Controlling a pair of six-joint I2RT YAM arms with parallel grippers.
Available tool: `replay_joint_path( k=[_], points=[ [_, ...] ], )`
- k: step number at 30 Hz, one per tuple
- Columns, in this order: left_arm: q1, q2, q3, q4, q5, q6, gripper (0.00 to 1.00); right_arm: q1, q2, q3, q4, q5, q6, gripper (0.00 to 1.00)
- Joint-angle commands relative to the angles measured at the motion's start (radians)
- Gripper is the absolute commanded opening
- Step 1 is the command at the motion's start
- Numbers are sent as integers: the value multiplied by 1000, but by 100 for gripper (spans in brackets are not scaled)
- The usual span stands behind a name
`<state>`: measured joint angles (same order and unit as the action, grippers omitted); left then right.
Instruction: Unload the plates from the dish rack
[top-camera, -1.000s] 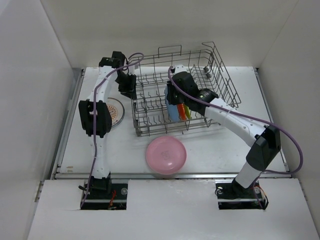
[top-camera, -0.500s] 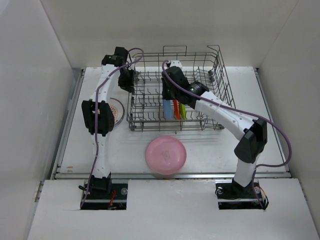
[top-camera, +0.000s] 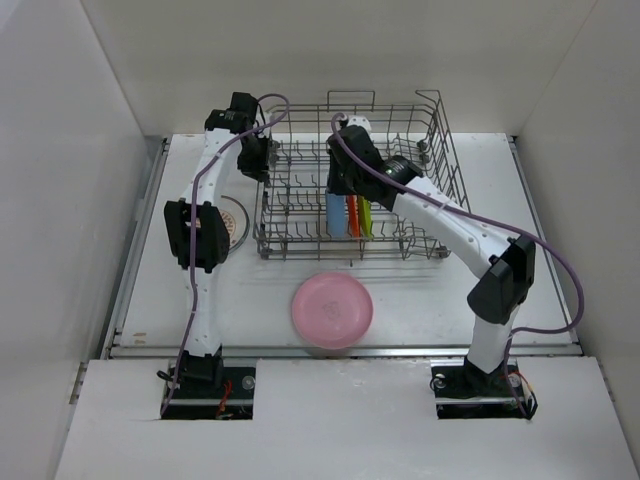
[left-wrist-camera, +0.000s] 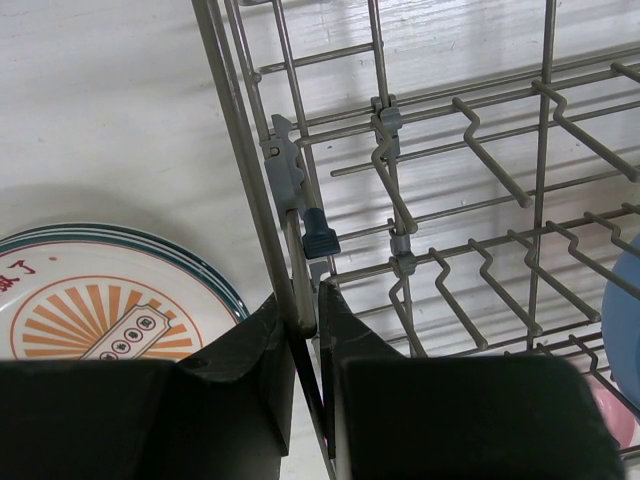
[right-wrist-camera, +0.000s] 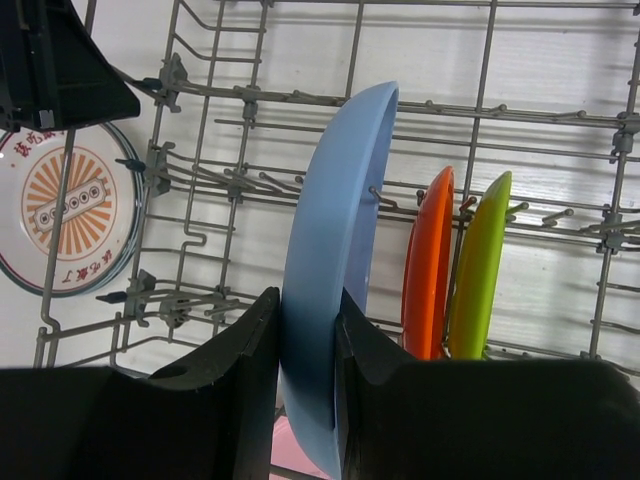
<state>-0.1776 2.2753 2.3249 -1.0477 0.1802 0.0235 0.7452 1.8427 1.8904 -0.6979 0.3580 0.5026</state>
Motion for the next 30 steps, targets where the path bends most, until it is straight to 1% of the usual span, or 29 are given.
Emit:
replay_joint_path(
  k=[1, 6, 8, 10, 14, 18, 20, 21, 22, 24, 25, 27, 30],
  points=[
    [-16, -16, -5, 17, 2, 108, 0, -29, -89, 173, 248, 144, -88, 0],
    [-25, -25, -15, 26, -16, 108, 0, -49, -76, 214, 178, 165, -69, 0],
    [-25, -25, -15, 26, -16, 108, 0, -49, -91, 214, 178, 165, -68, 0],
    [-25, -25, -15, 26, -25, 108, 0, -49, -111, 214, 222, 145, -68, 0],
    [-25, -34, -24, 26, -35, 118, 0, -49, -111, 272, 209, 145, -68, 0],
    [-25, -34, -33, 26, -35, 118, 0, -49, -102, 273, 199, 154, -99, 0],
    [-25, -43, -33, 35, -35, 109, 0, -49, -111, 248, 225, 113, -156, 0],
    [-25, -43, -33, 35, -35, 108, 0, -49, -143, 212, 245, 31, -186, 0],
    [-25, -43, -33, 35, -35, 108, 0, -49, -158, 188, 264, -11, -247, 0],
    [-25, -43, -33, 44, -35, 108, 0, -32, -190, 141, 294, -60, -297, 0],
    [-25, -43, -21, 44, -35, 108, 0, -32, -212, 141, 294, -74, -321, 0],
    [-25, -34, -12, 44, -35, 108, 0, -6, -232, 141, 235, -83, -383, 0],
    [-25, -34, -1, 44, -44, 108, 0, 66, -298, 64, 189, -74, -458, 0]
  ],
)
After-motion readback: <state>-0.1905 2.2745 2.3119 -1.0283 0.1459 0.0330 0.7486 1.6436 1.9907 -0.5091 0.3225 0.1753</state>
